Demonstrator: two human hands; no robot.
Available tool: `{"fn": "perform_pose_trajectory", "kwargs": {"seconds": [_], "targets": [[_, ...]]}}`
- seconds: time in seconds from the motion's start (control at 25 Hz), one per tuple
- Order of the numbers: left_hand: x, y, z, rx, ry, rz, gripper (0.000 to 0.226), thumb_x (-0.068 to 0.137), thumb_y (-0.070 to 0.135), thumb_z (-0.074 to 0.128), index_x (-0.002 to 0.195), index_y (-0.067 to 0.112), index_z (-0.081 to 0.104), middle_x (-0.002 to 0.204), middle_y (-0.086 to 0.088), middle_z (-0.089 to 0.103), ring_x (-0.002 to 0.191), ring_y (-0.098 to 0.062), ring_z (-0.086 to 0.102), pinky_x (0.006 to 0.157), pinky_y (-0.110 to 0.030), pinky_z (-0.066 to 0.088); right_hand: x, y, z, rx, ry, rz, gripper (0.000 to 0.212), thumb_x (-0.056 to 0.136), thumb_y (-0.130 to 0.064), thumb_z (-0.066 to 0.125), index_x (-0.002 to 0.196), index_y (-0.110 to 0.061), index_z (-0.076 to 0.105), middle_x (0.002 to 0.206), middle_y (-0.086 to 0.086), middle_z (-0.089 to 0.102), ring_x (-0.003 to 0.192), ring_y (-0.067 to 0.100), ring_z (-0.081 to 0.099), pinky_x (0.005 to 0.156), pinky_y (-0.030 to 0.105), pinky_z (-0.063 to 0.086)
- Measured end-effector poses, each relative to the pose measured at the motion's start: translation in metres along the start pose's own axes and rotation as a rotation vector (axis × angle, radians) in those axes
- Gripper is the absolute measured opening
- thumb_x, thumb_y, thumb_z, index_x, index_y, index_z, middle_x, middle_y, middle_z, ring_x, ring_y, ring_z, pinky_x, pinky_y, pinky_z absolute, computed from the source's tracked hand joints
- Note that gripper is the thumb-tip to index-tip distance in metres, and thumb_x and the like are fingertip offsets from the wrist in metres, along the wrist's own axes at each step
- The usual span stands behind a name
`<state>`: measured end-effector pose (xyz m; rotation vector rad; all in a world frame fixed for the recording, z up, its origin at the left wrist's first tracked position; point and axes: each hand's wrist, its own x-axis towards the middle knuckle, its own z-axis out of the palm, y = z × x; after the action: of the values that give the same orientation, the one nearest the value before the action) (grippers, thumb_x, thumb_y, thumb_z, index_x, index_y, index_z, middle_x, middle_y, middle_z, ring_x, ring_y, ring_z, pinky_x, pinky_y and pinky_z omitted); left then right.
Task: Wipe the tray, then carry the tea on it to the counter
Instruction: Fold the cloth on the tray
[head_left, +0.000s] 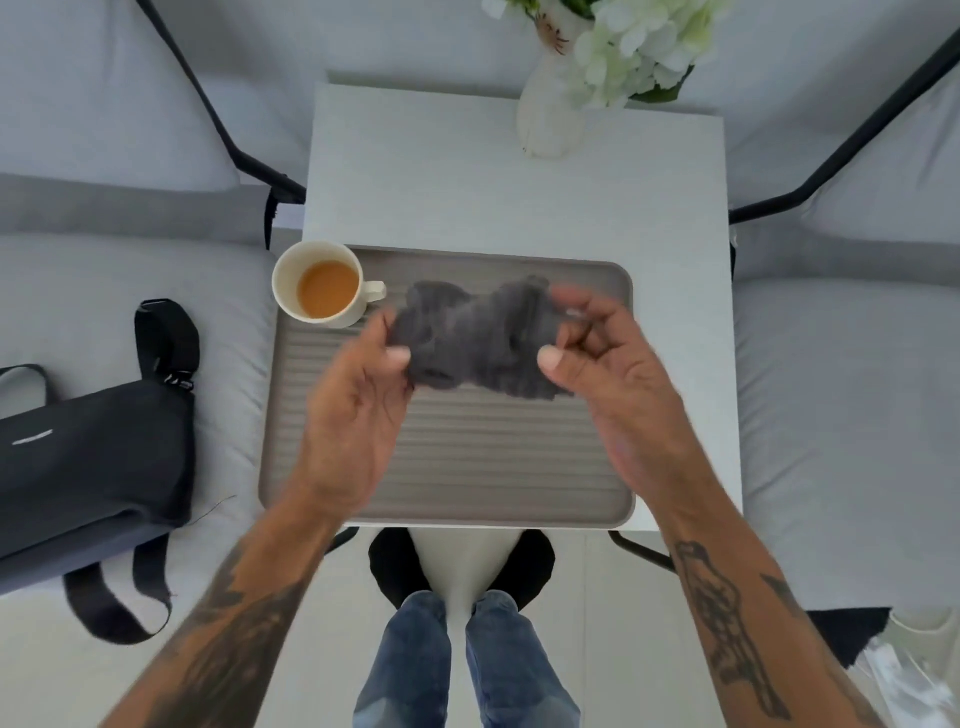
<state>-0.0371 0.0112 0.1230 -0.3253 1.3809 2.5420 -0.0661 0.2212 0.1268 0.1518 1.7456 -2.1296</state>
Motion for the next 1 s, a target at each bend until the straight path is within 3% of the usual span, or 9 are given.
{"fn": "perform_pose_trajectory", "kwargs": {"seconds": [0.16,0.24,0.36,0.44,0.52,0.6,0.68,0.8,1.0], "targets": [[-0.06,-0.081,-0.028,0.415,0.186,-0.303,0.031,0.071,0.04,0.064,0.084,0.012,0.065,0.079,-0.001,0.065,0.079,-0.014,0.056,0.076,-0.031,0.043,-0.053,0.074,-0.014,-0.482,0.01,0.293,0.037,0.085,-0.01,0.071,0.111,-0.035,0.064,0.091,-0.01,0.061,0.082,0.0,0.058,0.087,0.029,0.05],[-0.085,-0.109,-0.035,0.628,0.262,-0.433,0.039,0.072,0.049,0.07,0.076,0.012,0.058,0.072,-0.004,0.061,0.068,-0.02,0.051,0.067,-0.038,0.043,-0.074,0.102,-0.014,-0.666,0.139,0.416,0.028,0.085,-0.02,0.073,0.11,-0.03,0.065,0.1,-0.007,0.061,0.089,0.002,0.06,0.091,0.033,0.052],[-0.088,-0.114,-0.034,0.861,0.489,-0.348,0.019,0.083,0.041,0.074,0.077,0.025,0.067,0.091,0.003,0.071,0.076,-0.008,0.064,0.069,-0.025,0.052,-0.078,0.113,-0.005,-0.939,0.313,0.214,0.029,0.087,-0.035,0.068,0.113,-0.024,0.064,0.107,-0.006,0.054,0.098,0.01,0.056,0.09,0.032,0.05],[-0.071,-0.106,-0.028,0.887,0.636,-0.317,0.018,0.085,0.041,0.073,0.092,0.026,0.068,0.105,0.004,0.069,0.091,-0.005,0.065,0.082,-0.026,0.053,-0.067,0.112,0.003,-1.036,0.363,0.151,0.041,0.086,-0.043,0.067,0.119,-0.022,0.059,0.11,-0.004,0.051,0.1,0.013,0.054,0.086,0.031,0.049],[-0.051,-0.103,-0.022,0.85,0.653,-0.409,0.046,0.084,0.044,0.073,0.119,0.017,0.062,0.113,0.0,0.066,0.099,-0.012,0.064,0.088,-0.032,0.054,-0.051,0.112,0.013,-0.95,0.386,0.323,0.059,0.083,-0.054,0.067,0.127,-0.019,0.049,0.115,-0.002,0.048,0.103,0.014,0.051,0.088,0.033,0.049],[-0.029,-0.106,-0.018,0.822,0.655,-0.499,0.061,0.083,0.041,0.076,0.131,0.009,0.054,0.112,-0.005,0.065,0.095,-0.014,0.062,0.079,-0.026,0.051,-0.035,0.115,0.021,-0.833,0.432,0.47,0.067,0.077,-0.062,0.069,0.122,-0.017,0.046,0.113,0.0,0.053,0.103,0.018,0.057,0.09,0.039,0.052],[-0.01,-0.115,-0.022,0.766,0.698,-0.548,0.06,0.078,0.037,0.081,0.123,0.004,0.057,0.098,-0.005,0.07,0.085,-0.014,0.065,0.065,-0.022,0.047,-0.018,0.123,0.024,-0.753,0.477,0.545,0.058,0.074,-0.062,0.071,0.106,-0.022,0.045,0.102,-0.002,0.062,0.095,0.021,0.063,0.09,0.043,0.052],[0.002,-0.124,-0.029,0.602,0.776,-0.585,0.064,0.059,0.031,0.089,0.109,0.001,0.063,0.089,-0.012,0.073,0.083,-0.026,0.072,0.068,-0.031,0.057,0.0,0.13,0.023,-0.717,0.442,0.581,0.041,0.076,-0.046,0.073,0.098,-0.02,0.049,0.098,0.002,0.067,0.094,0.025,0.064,0.09,0.043,0.05],[-0.003,-0.117,-0.004,0.421,0.687,-0.684,0.013,0.08,0.009,0.077,0.089,0.007,0.068,0.074,-0.012,0.07,0.064,-0.024,0.066,0.053,-0.024,0.055,-0.012,0.116,0.012,-0.576,0.176,0.382,0.019,0.082,-0.018,0.066,0.096,-0.023,0.055,0.101,0.005,0.063,0.089,0.023,0.061,0.075,0.035,0.051]]}}
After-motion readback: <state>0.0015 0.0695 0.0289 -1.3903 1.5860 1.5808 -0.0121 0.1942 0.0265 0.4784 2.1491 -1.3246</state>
